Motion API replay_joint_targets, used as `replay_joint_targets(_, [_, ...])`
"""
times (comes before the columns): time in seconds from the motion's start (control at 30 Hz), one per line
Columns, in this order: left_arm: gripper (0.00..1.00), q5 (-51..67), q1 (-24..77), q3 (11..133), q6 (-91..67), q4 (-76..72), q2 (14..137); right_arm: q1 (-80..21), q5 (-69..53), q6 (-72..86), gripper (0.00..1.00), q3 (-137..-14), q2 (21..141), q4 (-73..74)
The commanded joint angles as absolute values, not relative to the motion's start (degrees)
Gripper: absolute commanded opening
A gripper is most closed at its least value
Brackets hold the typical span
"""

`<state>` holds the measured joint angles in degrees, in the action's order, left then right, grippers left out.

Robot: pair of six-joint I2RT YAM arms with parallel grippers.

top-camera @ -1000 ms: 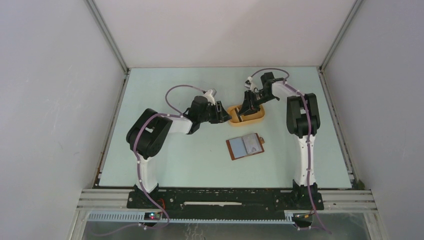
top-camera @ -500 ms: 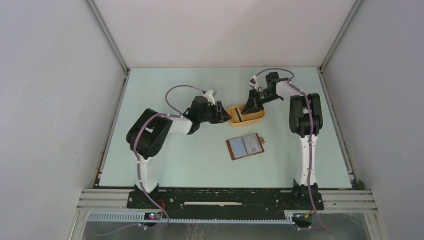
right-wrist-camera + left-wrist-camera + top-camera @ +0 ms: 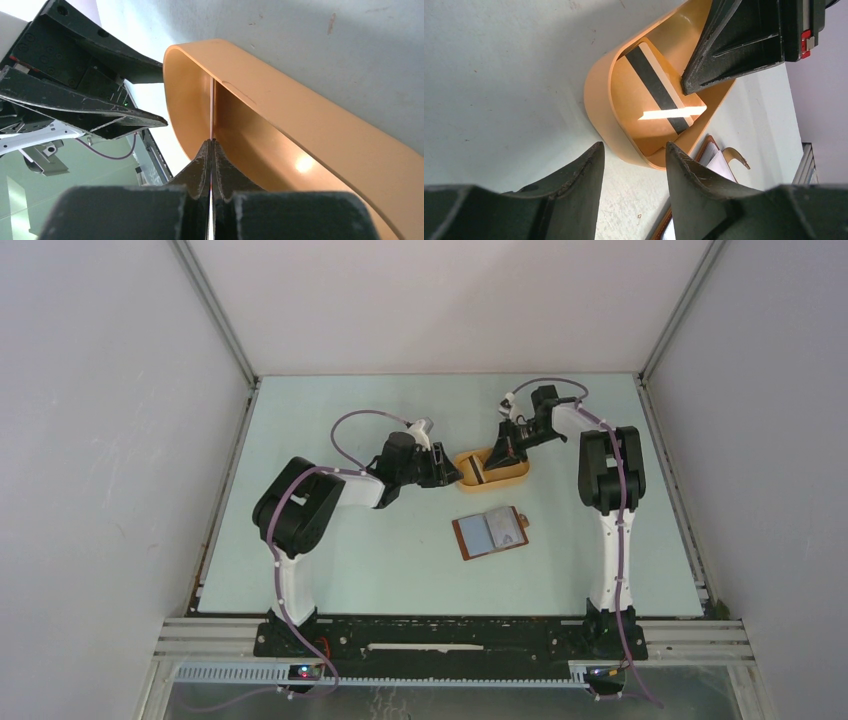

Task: Put the credit cards into the card holder
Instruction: Pick up the credit card from the storage box.

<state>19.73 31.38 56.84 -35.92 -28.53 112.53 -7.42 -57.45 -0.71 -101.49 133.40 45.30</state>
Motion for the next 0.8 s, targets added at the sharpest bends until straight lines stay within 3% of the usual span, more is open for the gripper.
replay_joint_targets(0.0, [0.54, 19.81, 31.55, 58.44, -34.19, -30.99, 111.4, -6.33, -55.77, -0.26, 0.0, -99.65, 129.26, 43.41])
replay_joint_targets(0.77, [0.68, 18.37, 31.03, 45.6, -35.17, -47.61, 100.36, -3.82, -53.65, -4.76, 0.0, -93.41, 118.39, 43.05])
